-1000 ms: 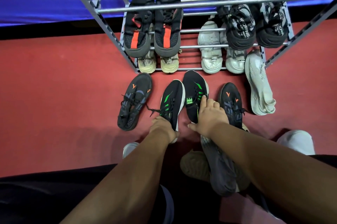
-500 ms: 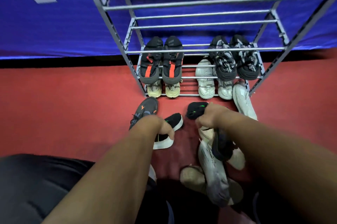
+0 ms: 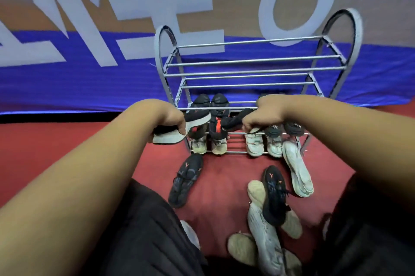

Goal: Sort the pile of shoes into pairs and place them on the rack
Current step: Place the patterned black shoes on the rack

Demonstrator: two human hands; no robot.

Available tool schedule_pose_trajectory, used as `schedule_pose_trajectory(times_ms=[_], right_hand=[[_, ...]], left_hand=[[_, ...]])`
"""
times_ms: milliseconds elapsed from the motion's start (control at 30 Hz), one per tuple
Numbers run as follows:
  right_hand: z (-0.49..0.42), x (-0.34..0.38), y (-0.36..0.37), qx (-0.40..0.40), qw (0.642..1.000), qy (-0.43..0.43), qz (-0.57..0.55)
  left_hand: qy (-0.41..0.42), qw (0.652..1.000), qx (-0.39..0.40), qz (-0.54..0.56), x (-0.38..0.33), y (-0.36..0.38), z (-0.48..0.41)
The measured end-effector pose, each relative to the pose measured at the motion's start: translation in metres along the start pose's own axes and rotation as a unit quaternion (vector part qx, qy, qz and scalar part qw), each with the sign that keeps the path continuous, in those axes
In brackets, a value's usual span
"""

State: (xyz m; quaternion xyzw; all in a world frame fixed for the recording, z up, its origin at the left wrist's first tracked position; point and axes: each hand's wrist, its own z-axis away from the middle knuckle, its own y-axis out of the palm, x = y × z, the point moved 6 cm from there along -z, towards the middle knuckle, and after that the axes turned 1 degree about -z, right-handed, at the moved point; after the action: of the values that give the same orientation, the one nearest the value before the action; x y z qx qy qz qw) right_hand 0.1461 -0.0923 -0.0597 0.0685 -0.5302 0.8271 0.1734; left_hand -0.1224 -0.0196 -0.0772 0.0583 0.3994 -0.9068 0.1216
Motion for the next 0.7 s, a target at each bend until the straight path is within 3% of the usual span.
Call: schedule_pose_trajectory(times_ms=[200, 367, 700], right_hand=[[0.001, -0.009, -0.007, -0.091, 0.987, 0.002, -0.131], [-0.03, -0.003, -0.005, -0.123, 0.972, 0.006, -0.2], [-0.119, -0.007, 0.004, -0.175, 0.935, 0.053, -0.303]], left_hand=[[0.036, 0.997, -0.041, 0.048, -0.012, -0.017, 0.026], [0.082, 0.986, -0.116, 0.09, -0.025, -0.021, 0.031], [0.055, 0.974, -0.217, 0.03, -0.054, -0.026, -0.085]])
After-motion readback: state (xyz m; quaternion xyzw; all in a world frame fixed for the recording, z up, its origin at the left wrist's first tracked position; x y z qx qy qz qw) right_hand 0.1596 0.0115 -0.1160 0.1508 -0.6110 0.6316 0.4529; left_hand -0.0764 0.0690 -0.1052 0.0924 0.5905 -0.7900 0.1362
